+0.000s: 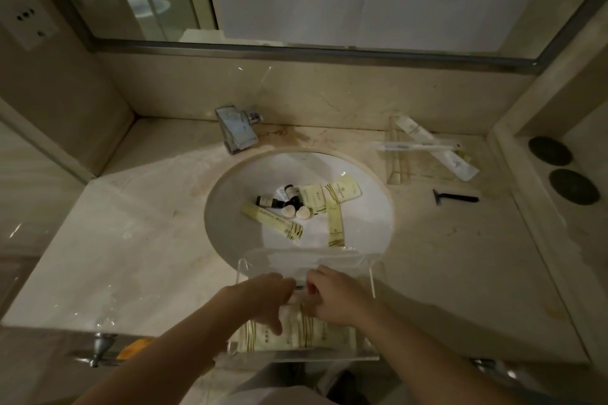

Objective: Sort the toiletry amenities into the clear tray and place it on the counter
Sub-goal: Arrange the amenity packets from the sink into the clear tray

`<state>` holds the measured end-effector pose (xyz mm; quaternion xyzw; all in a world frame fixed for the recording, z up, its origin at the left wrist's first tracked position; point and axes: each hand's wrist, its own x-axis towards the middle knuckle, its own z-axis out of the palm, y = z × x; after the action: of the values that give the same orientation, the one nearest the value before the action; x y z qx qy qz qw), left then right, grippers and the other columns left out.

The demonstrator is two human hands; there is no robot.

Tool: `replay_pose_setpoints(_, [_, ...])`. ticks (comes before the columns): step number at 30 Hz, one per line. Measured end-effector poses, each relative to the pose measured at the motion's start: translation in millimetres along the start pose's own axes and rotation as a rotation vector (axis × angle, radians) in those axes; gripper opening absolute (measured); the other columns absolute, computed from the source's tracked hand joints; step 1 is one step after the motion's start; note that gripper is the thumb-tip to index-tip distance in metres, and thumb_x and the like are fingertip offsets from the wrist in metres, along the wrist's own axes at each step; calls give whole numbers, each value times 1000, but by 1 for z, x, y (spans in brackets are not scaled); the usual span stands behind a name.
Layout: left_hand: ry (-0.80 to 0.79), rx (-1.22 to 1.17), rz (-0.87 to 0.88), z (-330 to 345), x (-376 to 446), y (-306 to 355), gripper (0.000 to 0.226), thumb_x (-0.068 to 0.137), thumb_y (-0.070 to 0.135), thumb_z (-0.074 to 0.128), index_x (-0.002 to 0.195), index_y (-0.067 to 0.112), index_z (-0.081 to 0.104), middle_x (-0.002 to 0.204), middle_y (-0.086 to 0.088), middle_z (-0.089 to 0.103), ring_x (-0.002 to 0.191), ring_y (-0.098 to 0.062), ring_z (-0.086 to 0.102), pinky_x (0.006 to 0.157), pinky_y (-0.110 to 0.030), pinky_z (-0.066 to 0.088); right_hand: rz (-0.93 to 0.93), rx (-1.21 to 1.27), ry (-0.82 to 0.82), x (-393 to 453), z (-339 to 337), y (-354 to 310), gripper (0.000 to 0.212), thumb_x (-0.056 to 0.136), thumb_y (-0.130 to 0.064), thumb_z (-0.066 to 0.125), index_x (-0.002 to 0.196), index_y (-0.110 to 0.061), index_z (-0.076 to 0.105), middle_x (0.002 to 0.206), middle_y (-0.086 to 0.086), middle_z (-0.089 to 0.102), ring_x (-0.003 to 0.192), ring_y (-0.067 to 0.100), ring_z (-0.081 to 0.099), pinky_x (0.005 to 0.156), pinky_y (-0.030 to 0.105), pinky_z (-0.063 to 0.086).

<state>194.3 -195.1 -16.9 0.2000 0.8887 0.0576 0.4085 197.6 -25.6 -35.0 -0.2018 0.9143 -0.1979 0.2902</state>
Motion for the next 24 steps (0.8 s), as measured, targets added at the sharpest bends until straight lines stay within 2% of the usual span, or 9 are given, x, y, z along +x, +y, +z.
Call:
replay_pose_setpoints(3, [160,-79,19,-32,9,-2,31,84,32,66,105,14,53,101,-2,59,85,-14,49,71,-21,38,29,67,207,12,-22,8,16,88,-34,58,85,-22,48,90,-4,55,79,15,54,69,26,47])
replay_pose_setpoints(5, [293,-158,5,-57,20,-6,22,87,32,63,96,16,52,82,4,51,75,-13,46,61,-18,33,35,125,351,25,-36,16,16,90,-29,58,81,-20,47,83,-4,54,72,15,54,61,22,41])
replay_pose_setpoints(8, [444,-296,-71,-92,46,-18,17,87,30,63,92,16,55,85,1,56,77,-16,51,67,-25,42,78,113,481,51,-56,31,10,89,-26,57,87,-17,54,90,-3,55,76,18,57,66,28,48])
replay_pose_setpoints(10, [491,-328,-135,-109,69,-26,18,86,29,63,96,13,59,93,-4,62,80,-18,53,73,-30,45,150,50,439,71,-65,45,15,89,-28,55,101,-20,58,107,-3,52,90,19,57,72,31,47])
replay_pose_setpoints(12, [486,-352,-193,-120,94,-33,19,87,25,59,98,10,61,93,-7,61,83,-22,55,74,-33,46,197,-35,346,92,-71,61,25,90,-27,53,114,-20,59,124,-3,47,106,20,54,77,32,46])
replay_pose_setpoints(16, [438,-363,-240,-127,153,-49,25,90,20,51,103,6,65,103,-15,63,91,-28,58,71,-30,42,255,-193,192,135,-80,89,33,92,-20,50,124,-16,57,149,1,31,125,25,42,89,39,47])
replay_pose_setpoints(19, [377,-364,-248,-123,197,-64,31,93,20,46,110,1,63,114,-17,61,105,-31,56,82,-32,44,295,-312,77,163,-84,107,36,92,-11,49,127,-16,56,160,1,10,138,27,27,96,43,42])
replay_pose_setpoints(21, [367,-389,-265,-118,228,-74,29,91,20,49,110,4,64,119,-16,59,108,-31,56,90,-34,47,299,-363,30,178,-84,117,37,90,-7,49,124,-16,58,162,-1,-1,141,28,21,97,45,42])
replay_pose_setpoints(24, [370,-412,-295,-110,266,-86,34,87,19,54,119,12,61,130,-11,52,114,-30,55,99,-35,46,269,-437,25,195,-83,132,31,89,-11,52,118,-17,64,162,2,-2,142,29,20,104,46,38])
